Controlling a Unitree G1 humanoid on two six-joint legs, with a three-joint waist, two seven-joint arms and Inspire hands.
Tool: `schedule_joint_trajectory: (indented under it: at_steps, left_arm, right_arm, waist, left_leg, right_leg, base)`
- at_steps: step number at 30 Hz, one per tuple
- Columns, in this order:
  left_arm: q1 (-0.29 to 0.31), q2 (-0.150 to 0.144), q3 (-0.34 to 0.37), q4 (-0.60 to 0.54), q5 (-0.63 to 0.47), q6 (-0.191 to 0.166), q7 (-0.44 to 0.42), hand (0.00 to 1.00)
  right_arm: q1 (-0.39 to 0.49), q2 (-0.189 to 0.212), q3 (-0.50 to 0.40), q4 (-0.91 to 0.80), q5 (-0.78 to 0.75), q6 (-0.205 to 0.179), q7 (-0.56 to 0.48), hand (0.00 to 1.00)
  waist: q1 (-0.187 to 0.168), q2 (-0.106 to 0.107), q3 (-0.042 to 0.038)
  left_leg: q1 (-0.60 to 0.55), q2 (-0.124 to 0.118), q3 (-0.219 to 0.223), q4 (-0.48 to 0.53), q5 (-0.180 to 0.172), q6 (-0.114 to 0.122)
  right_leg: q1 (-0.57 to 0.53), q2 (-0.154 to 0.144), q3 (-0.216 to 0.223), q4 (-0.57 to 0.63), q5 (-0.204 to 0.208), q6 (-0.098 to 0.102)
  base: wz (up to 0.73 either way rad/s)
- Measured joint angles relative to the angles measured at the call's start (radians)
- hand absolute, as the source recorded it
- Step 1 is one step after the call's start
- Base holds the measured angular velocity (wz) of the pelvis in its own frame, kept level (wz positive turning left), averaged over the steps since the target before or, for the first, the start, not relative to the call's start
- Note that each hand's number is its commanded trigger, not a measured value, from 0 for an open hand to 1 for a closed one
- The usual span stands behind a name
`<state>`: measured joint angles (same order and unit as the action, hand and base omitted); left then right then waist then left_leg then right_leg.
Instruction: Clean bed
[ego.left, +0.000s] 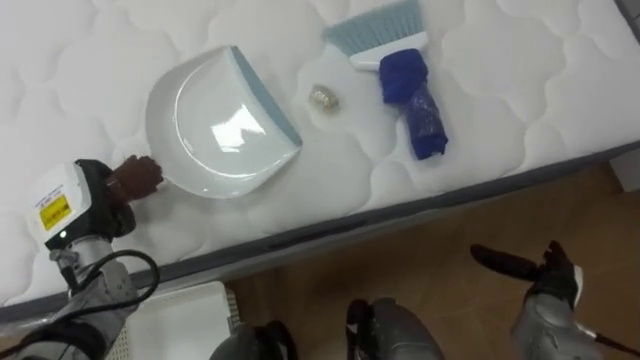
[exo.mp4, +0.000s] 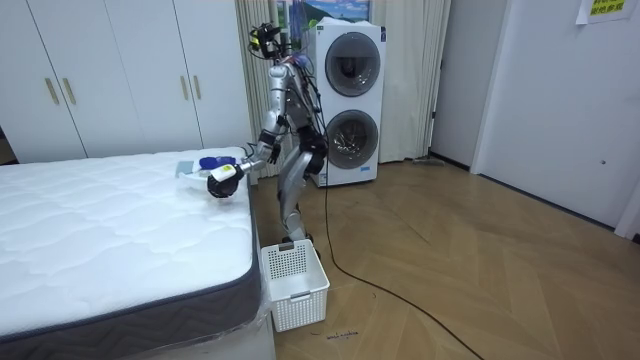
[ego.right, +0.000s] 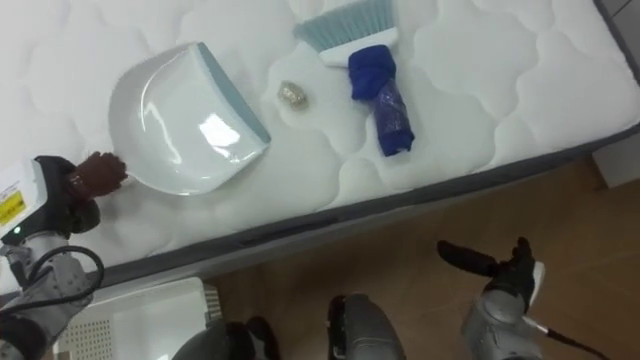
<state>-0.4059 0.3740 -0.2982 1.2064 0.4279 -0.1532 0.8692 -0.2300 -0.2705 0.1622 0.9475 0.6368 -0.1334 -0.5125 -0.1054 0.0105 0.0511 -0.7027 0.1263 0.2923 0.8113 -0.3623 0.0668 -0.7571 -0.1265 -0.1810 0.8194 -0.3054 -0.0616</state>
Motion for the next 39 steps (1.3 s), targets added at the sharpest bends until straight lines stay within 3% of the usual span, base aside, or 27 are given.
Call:
schedule_joint_trajectory:
  at_steps: [5, 13, 20, 27, 36, 39]
  left_arm:
    - [0.028, 0.0, 0.001, -0.032, 0.0, -0.001, 0.0, 1.0]
    - [0.053, -0.005, 0.001, -0.041, 0.002, 0.0, -0.019, 1.0]
    - [0.043, -0.006, 0.005, -0.037, 0.002, 0.003, -0.132, 1.0]
    - [-0.007, 0.008, 0.006, -0.01, -0.002, 0.015, -0.211, 1.0]
    - [-0.037, 0.011, 0.0, -0.01, 0.016, 0.002, -0.252, 1.0]
    - [-0.045, 0.012, -0.002, -0.01, 0.016, 0.001, -0.262, 1.0]
  right_arm:
    - [-0.03, -0.003, -0.056, -0.067, -0.118, -0.012, -0.073, 0.0]
    - [-0.058, -0.003, -0.073, -0.26, -0.388, -0.071, -0.238, 0.0]
    - [-0.112, -0.003, -0.061, -0.339, -0.558, -0.091, -0.262, 0.0]
    - [-0.193, -0.003, -0.023, -0.34, -0.564, -0.099, -0.261, 0.0]
    - [-0.225, -0.004, 0.059, -0.332, -0.558, -0.118, -0.237, 0.0]
    - [-0.253, -0.005, 0.094, -0.278, -0.504, -0.119, -0.198, 0.0]
  waist:
    - [0.004, 0.0, -0.0004]
    - [0.017, -0.003, -0.0013]
    - [0.031, -0.008, 0.001]
    - [0.042, -0.049, 0.0199]
    - [0.062, -0.058, 0.0205]
    - [0.064, -0.065, 0.0249]
  left_leg:
    - [-0.001, -0.001, 0.005, -0.013, 0.0, 0.0]
    - [0.003, -0.003, 0.017, -0.018, 0.0, 0.0]
    - [0.005, -0.001, 0.019, -0.013, 0.001, 0.0]
    - [0.01, 0.0, 0.015, -0.013, 0.001, 0.0]
    - [-0.001, 0.0, 0.004, -0.004, 0.001, 0.001]
    - [-0.002, -0.001, 0.003, 0.007, 0.001, 0.002]
  right_leg:
    - [-0.004, 0.001, 0.003, -0.008, 0.0, 0.0]
    - [-0.012, 0.004, 0.019, -0.008, -0.001, 0.003]
    - [-0.009, 0.002, 0.018, -0.005, -0.002, 0.004]
    - [0.003, 0.0, 0.01, -0.009, -0.005, 0.005]
    - [0.004, -0.012, -0.016, 0.001, -0.005, 0.002]
    - [0.004, -0.02, -0.022, 0.014, -0.008, 0.0]
  base:
    - [-0.01]
    - [-0.05]
    - [0.0]
    - [0.02]
    - [0.07]
    - [0.06]
